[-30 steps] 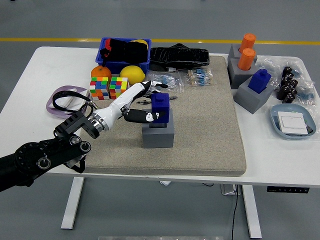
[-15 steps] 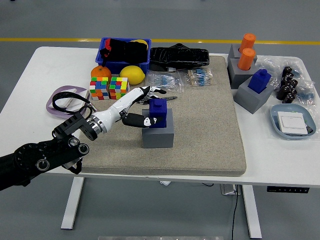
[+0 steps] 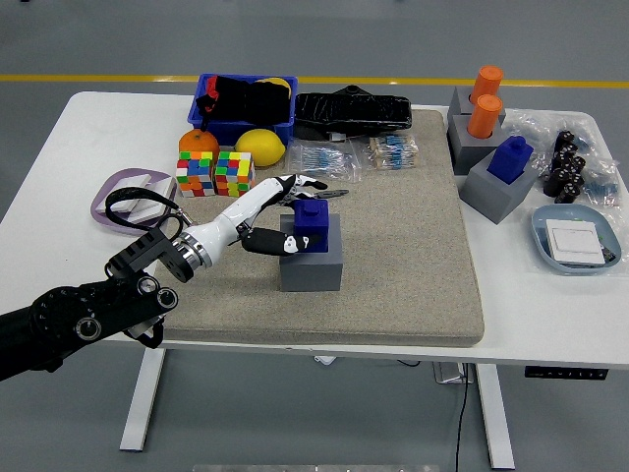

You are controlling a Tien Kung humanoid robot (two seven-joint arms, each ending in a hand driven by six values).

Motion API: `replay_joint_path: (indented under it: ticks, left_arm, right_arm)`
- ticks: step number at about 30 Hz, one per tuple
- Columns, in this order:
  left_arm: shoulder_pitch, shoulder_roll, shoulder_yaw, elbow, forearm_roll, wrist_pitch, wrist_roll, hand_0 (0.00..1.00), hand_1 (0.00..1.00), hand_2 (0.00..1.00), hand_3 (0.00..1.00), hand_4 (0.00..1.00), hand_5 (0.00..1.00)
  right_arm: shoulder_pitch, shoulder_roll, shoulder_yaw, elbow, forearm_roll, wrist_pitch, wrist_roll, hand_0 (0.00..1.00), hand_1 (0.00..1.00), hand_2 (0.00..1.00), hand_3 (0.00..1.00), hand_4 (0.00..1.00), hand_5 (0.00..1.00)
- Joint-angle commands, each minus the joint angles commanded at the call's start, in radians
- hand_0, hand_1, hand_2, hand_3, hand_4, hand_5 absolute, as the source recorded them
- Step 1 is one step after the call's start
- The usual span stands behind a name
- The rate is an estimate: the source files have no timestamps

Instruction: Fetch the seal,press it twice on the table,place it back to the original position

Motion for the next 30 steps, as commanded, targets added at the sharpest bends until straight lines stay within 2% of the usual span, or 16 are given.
replay_joint_path:
  ticks: [3,4,9,10,15,16,21,22,30]
  left_arm:
    - [0.001,0.000,-0.001,0.000,-0.003,0.000,-0.001,0.661,0.591,0.563,0.809,0.701,0.002]
    - [0.002,0.000,-0.002,0.001,-0.003,0.001,-0.001,0.675,0.657,0.621,0.818,0.727,0.002]
    - [-0.001,0.000,-0.005,0.003,-0.003,0.001,0.000,0.675,0.657,0.621,0.818,0.727,0.002]
    - [-0.001,0.000,-0.006,0.003,-0.004,-0.001,0.000,0.698,0.713,0.690,0.833,0.786,0.002]
    - [-0.001,0.001,-0.008,0.004,-0.003,-0.014,0.005,0.698,0.713,0.690,0.833,0.786,0.002]
    - [-0.001,0.001,-0.008,0.005,-0.002,-0.016,0.007,0.763,0.787,0.762,0.873,0.930,0.002]
    - [-0.001,0.002,-0.010,0.005,0.001,-0.026,0.014,0.763,0.787,0.762,0.873,0.930,0.002]
    - [-0.001,0.002,-0.010,0.005,0.002,-0.026,0.014,0.766,0.801,0.772,0.879,0.973,0.002]
    - [0.000,0.003,-0.018,0.002,0.002,-0.035,0.018,0.782,0.814,0.778,0.885,0.998,0.002]
  right_arm:
    - [0.000,0.000,0.000,0.000,-0.001,0.000,0.000,0.783,0.683,0.658,0.621,0.799,0.446]
    - [0.000,0.000,0.001,0.000,-0.001,0.000,0.000,0.784,0.684,0.659,0.622,0.800,0.446]
    - [0.002,0.000,0.002,0.000,-0.002,0.000,0.000,0.784,0.684,0.659,0.622,0.800,0.446]
    - [0.002,0.000,0.003,0.000,-0.002,0.000,0.000,0.784,0.683,0.659,0.622,0.800,0.448]
    - [0.003,-0.001,0.006,0.000,-0.003,0.000,0.001,0.784,0.683,0.659,0.622,0.800,0.448]
    - [0.003,-0.001,0.005,0.000,-0.003,0.000,0.001,0.784,0.683,0.659,0.622,0.800,0.448]
    - [0.003,0.000,0.006,0.000,-0.004,0.001,0.001,0.784,0.683,0.659,0.622,0.800,0.448]
    - [0.003,0.000,0.006,0.000,-0.004,0.001,0.001,0.783,0.682,0.659,0.623,0.800,0.449]
    - [0.002,0.000,0.006,0.000,-0.004,0.001,0.001,0.784,0.683,0.659,0.623,0.800,0.449]
